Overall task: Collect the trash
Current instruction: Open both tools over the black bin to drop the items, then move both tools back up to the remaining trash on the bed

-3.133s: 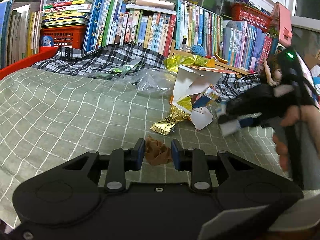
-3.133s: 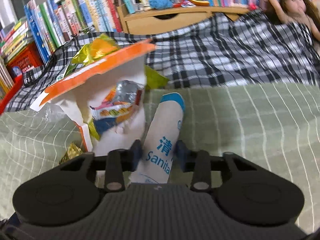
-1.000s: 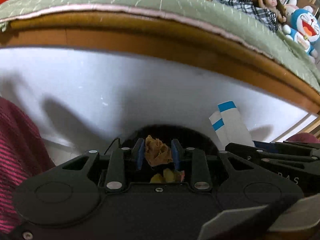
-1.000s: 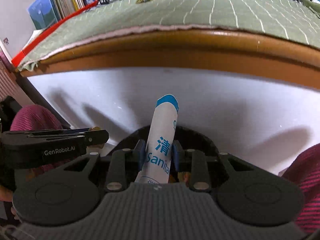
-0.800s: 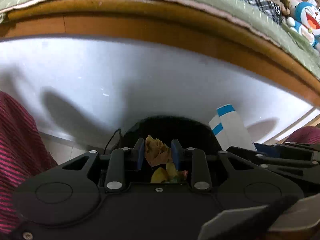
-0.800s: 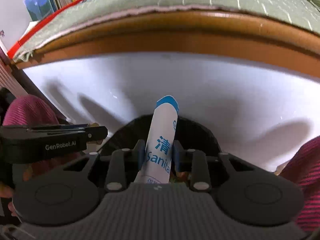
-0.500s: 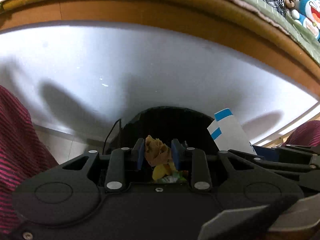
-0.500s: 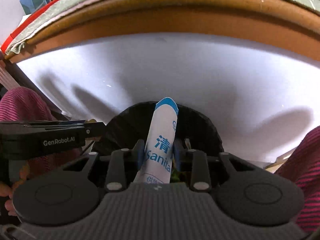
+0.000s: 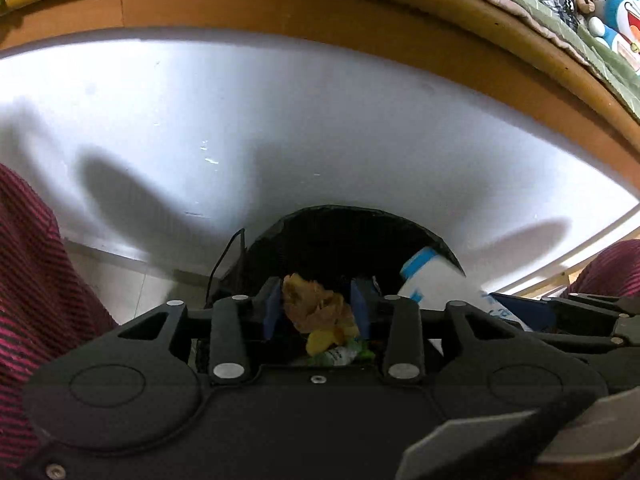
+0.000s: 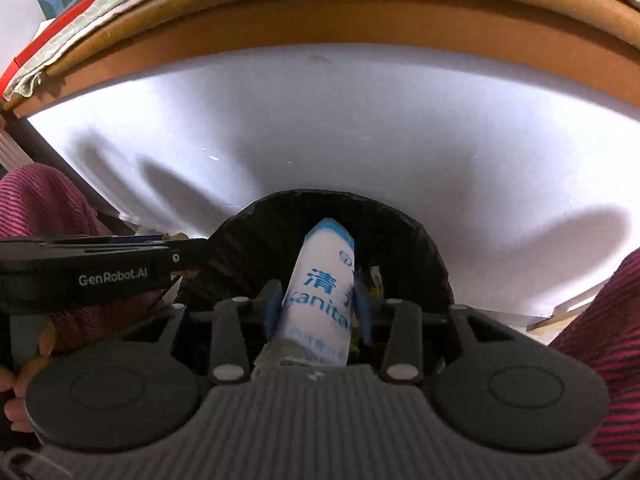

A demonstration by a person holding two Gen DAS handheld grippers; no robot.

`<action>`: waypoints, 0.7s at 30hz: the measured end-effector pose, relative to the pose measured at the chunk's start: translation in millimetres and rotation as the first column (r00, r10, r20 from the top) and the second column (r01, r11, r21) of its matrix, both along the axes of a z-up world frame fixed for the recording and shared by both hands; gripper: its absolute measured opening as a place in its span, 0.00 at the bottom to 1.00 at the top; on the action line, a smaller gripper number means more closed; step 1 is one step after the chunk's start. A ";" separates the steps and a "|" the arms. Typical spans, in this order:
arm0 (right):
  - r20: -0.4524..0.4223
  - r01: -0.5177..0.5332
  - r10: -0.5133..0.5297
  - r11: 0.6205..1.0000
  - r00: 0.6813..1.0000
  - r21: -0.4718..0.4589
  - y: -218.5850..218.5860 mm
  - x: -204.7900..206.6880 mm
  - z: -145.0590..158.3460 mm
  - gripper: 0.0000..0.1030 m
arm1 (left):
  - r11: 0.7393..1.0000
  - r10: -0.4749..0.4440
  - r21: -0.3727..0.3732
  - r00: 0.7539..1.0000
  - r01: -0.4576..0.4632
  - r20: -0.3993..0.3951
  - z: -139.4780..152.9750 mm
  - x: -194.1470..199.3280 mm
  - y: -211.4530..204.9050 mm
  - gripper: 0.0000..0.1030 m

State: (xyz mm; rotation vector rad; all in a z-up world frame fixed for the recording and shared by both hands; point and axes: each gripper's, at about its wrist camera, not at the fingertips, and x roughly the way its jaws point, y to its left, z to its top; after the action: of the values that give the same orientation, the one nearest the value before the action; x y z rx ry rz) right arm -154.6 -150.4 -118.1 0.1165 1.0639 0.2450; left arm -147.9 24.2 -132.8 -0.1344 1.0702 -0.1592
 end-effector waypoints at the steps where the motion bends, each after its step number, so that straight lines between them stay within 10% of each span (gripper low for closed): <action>1: 0.001 0.000 0.000 1.000 1.000 -0.002 0.0 0.3 0.1 0.50 | 1.000 0.001 -0.001 1.000 -0.001 0.000 0.3 0.4 -0.2 0.40; 21: 0.119 -0.041 0.044 0.999 0.992 -0.029 -4.7 -7.8 42.4 0.67 | 1.000 0.013 -0.019 0.998 -0.012 0.067 44.2 -4.5 9.7 0.76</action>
State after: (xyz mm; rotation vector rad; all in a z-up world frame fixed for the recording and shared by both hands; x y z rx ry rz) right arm -162.4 -155.1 -75.7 0.0547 0.9509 0.2726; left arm -152.4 33.9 -88.6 -0.1512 1.0006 -0.1616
